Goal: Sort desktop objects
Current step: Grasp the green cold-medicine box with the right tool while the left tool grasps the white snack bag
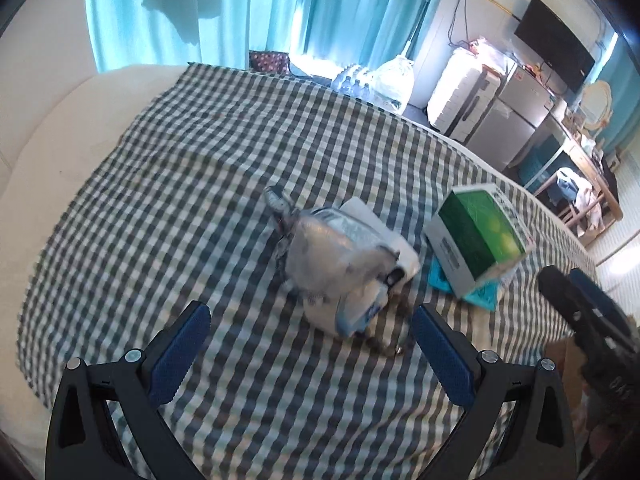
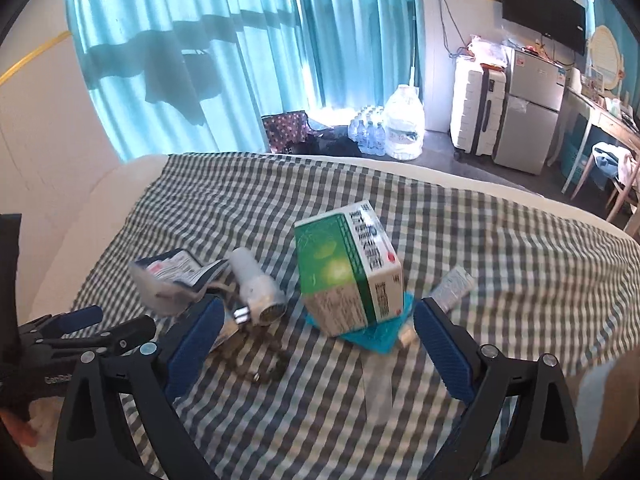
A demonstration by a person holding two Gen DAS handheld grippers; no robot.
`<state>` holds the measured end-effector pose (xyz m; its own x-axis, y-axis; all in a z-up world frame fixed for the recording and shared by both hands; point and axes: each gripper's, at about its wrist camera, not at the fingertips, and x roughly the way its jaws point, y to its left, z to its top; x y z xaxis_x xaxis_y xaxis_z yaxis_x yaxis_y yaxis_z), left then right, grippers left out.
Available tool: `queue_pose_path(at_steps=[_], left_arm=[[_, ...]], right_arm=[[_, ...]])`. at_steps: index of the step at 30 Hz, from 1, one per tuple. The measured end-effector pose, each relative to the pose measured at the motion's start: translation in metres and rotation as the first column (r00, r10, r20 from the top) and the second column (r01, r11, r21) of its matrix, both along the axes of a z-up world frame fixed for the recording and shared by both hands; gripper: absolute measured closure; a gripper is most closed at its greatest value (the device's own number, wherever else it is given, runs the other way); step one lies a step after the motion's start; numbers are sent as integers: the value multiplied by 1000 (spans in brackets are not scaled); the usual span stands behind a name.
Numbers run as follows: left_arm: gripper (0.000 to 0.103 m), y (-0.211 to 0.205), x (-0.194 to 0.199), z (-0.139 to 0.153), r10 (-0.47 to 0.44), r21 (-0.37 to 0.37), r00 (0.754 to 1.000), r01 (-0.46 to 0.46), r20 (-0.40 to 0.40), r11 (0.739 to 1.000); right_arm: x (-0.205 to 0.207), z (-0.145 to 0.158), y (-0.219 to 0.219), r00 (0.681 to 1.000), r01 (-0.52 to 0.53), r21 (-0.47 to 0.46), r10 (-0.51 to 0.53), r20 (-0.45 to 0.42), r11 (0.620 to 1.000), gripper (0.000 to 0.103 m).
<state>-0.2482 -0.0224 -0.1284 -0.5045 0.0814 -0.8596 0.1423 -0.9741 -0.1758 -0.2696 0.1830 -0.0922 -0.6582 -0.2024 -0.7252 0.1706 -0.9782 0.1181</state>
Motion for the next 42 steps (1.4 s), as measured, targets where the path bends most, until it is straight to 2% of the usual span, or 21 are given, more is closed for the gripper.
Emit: queue_pose_path(at_steps=[5,9,10,12,17,19,22,25,30,32,33,34,36,38,40,42], left_arm=[[0,1,-35,-8,0,18,1000,0,-15,1000],[0,-2,-53,-24,8,10,1000,-8,19,1000],[0,-3,-55,-30,11,-1,999,-11,40,1000],[0,-6,-56,-36,17,15,999,-17,50,1000],[0,-11,-55,-42,10,50,998,-13,54,999],[0,-11,-54,-45,11,55,998,-14,56,998],[0,-14,-52,-46,22,79,998,-26,55,997],[0,-19,-52,-43,16,116,999,-21,46,993],[0,-27,-55,-36,-1,128,1000,-2,26,992],[0,-27,-56,-35,-1,112,1000,-1,19,994],[0,-28,-58,-37,3,105,1000,-5,24,995],[4,-30,-59,-41,6,107,999,-10,35,994],[19,-33,-60,-45,2,143,999,-9,47,990],[55,-37,-58,-44,-4,185,999,-2,35,983],[72,-36,-56,-42,-17,144,999,12,31,989],[77,-33,-53,-36,-39,73,999,37,25,997]], right_arm=[[-42,-25,-12,998,-51,93,48,32,994,7],[-57,-44,-18,997,-64,153,58,44,986,6],[-59,-48,-19,998,-49,192,40,50,980,6],[-59,-49,-19,999,-35,227,26,42,973,6],[-50,-39,-2,1000,-27,122,27,3,992,6],[-49,-39,-1,999,-34,105,34,-3,994,3],[-58,-46,-6,998,-52,129,48,32,990,3],[-64,-49,-12,997,-71,108,66,45,992,3],[-69,-54,-27,995,-95,125,89,51,988,3],[-73,-62,-33,993,-99,170,87,75,980,3],[-77,-67,-35,993,-89,203,71,96,975,10],[-78,-71,-35,992,-77,215,53,115,974,20],[-79,-74,-29,989,-51,166,27,142,985,23],[-74,-71,-21,989,-35,96,21,145,995,23],[-68,-69,-18,987,-31,82,17,159,996,23],[-57,-66,-16,989,-24,75,13,150,997,23]])
